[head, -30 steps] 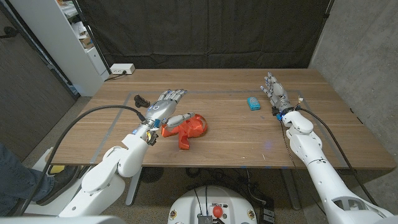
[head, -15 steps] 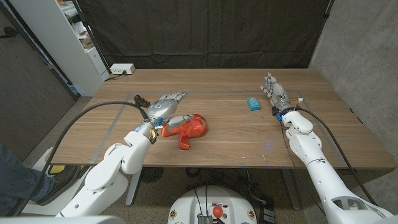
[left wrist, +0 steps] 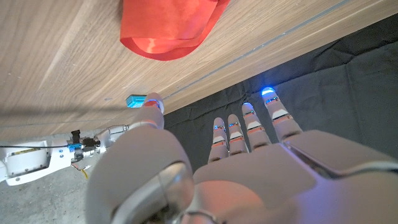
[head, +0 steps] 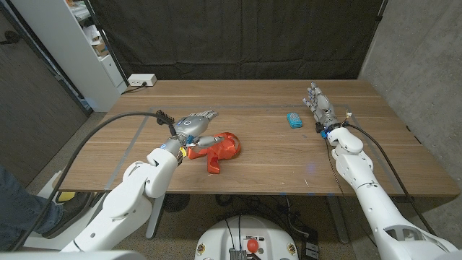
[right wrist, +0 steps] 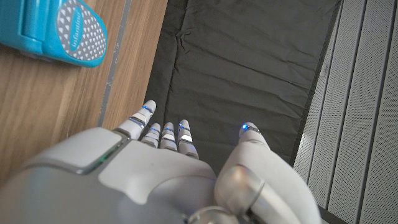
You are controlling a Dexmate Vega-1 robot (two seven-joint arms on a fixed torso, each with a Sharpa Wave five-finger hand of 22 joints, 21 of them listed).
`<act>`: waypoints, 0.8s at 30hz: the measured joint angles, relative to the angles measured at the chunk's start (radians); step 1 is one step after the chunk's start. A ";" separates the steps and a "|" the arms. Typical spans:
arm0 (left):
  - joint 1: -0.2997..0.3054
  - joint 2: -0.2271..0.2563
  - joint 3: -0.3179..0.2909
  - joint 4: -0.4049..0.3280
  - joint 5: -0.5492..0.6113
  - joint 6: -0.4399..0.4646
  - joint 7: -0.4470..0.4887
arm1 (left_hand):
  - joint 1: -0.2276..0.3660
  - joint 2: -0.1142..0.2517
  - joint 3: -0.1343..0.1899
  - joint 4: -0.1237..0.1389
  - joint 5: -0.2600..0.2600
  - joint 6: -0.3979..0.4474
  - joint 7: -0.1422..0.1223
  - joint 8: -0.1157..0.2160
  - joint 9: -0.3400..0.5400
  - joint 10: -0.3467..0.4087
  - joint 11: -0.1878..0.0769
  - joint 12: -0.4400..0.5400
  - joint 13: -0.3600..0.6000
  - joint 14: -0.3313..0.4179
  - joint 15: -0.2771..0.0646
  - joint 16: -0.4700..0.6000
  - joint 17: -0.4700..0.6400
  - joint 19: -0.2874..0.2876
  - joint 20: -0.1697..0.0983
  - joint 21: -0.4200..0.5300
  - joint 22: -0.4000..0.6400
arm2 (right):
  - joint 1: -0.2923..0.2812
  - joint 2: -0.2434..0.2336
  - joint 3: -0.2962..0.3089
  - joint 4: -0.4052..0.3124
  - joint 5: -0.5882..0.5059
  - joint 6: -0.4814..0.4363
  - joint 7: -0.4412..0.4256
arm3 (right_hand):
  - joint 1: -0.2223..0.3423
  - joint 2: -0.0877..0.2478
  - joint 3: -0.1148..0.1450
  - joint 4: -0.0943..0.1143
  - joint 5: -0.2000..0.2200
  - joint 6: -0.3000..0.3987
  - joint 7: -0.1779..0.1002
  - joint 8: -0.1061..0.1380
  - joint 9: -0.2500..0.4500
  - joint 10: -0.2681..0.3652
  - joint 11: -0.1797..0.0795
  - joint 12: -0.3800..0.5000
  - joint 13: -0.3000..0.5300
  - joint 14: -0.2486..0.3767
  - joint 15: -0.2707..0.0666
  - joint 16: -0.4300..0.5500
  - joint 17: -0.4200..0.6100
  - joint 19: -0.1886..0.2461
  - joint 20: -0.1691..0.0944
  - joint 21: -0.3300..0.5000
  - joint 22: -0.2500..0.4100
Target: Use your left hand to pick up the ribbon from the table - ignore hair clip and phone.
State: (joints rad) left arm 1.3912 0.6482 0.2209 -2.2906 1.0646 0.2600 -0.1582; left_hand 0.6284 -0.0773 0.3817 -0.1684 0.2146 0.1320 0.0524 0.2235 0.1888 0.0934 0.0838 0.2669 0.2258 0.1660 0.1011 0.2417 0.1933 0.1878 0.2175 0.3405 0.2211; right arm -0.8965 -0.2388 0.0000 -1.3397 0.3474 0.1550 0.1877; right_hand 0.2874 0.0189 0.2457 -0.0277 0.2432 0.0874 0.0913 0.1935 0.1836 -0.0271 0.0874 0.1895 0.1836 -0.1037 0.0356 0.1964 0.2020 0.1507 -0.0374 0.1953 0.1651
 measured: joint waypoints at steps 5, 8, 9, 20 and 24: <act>-0.017 0.009 0.025 -0.006 0.042 0.025 -0.037 | 0.013 0.002 0.008 -0.001 -0.004 0.016 -0.006 0.000 0.000 0.000 0.000 0.000 0.002 0.000 0.000 0.000 0.005 0.015 -0.004 0.004 0.000 | 0.005 0.000 0.000 0.004 0.000 0.002 0.001 | 0.000 0.000 0.000 0.000 0.000 0.000 0.000 0.000 0.000 0.000 0.000 0.000 0.000 0.000 0.000 0.000 0.000 0.000 0.000 0.000 0.000; -0.028 0.014 0.045 -0.008 0.078 0.041 -0.068 | 0.023 0.004 0.010 -0.001 -0.004 0.018 -0.006 0.000 0.000 0.003 -0.003 0.000 0.005 0.000 0.000 0.000 0.005 0.021 0.000 0.005 -0.001 | 0.008 0.001 0.000 0.006 0.000 0.004 0.002 | 0.000 0.000 0.000 0.000 0.000 0.000 0.000 0.000 0.000 0.000 0.000 0.000 0.000 0.000 0.000 0.000 0.000 0.000 0.000 0.000 0.000; -0.032 0.015 0.051 -0.009 0.085 0.044 -0.075 | 0.026 0.000 0.010 -0.001 -0.004 0.020 -0.009 0.000 0.000 0.004 -0.004 0.000 0.005 0.002 -0.002 0.000 0.005 0.021 0.000 0.007 -0.001 | 0.009 0.001 -0.001 0.006 0.000 0.005 0.002 | 0.000 0.000 0.000 0.000 0.000 0.000 0.000 0.000 0.000 0.000 0.000 0.000 0.000 0.000 0.000 0.000 0.000 0.000 0.000 0.000 0.000; -0.067 0.024 0.106 -0.010 0.171 0.070 -0.171 | 0.034 0.000 0.010 -0.001 -0.005 0.009 -0.026 0.000 0.000 -0.005 -0.013 0.000 0.009 0.004 -0.004 0.000 0.008 0.032 0.001 0.008 -0.003 | 0.017 0.002 -0.001 0.018 0.000 0.007 0.007 | 0.000 0.000 -0.003 -0.003 0.000 0.000 0.000 0.000 0.000 0.000 0.000 0.000 0.000 0.000 0.000 0.000 0.000 -0.007 0.007 0.000 0.000; -0.075 0.024 0.124 -0.007 0.203 0.076 -0.192 | 0.034 0.000 0.010 -0.001 -0.008 0.009 -0.026 0.000 0.000 -0.008 -0.016 0.000 0.009 0.004 -0.004 0.000 0.009 0.032 0.001 0.008 -0.003 | 0.020 0.002 -0.002 0.023 0.000 0.008 0.010 | 0.000 0.000 -0.003 -0.003 0.000 0.000 0.000 0.000 0.000 0.000 0.000 0.000 0.000 0.000 0.000 0.000 0.000 -0.007 0.007 0.000 0.000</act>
State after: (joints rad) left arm 1.3166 0.6718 0.3445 -2.2977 1.2673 0.3361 -0.3501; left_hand 0.6627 -0.0775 0.3918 -0.1696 0.2062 0.1411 0.0263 0.2235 0.1886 0.0856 0.0682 0.2669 0.2350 0.1697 0.0974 0.2416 0.2026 0.2194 0.2181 0.3480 0.2183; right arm -0.8765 -0.2364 -0.0015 -1.3171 0.3474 0.1633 0.1974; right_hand 0.2874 0.0189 0.2430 -0.0303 0.2432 0.0874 0.0913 0.1935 0.1836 -0.0270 0.0874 0.1896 0.1836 -0.1037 0.0356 0.1964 0.2020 0.1435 -0.0302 0.1953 0.1651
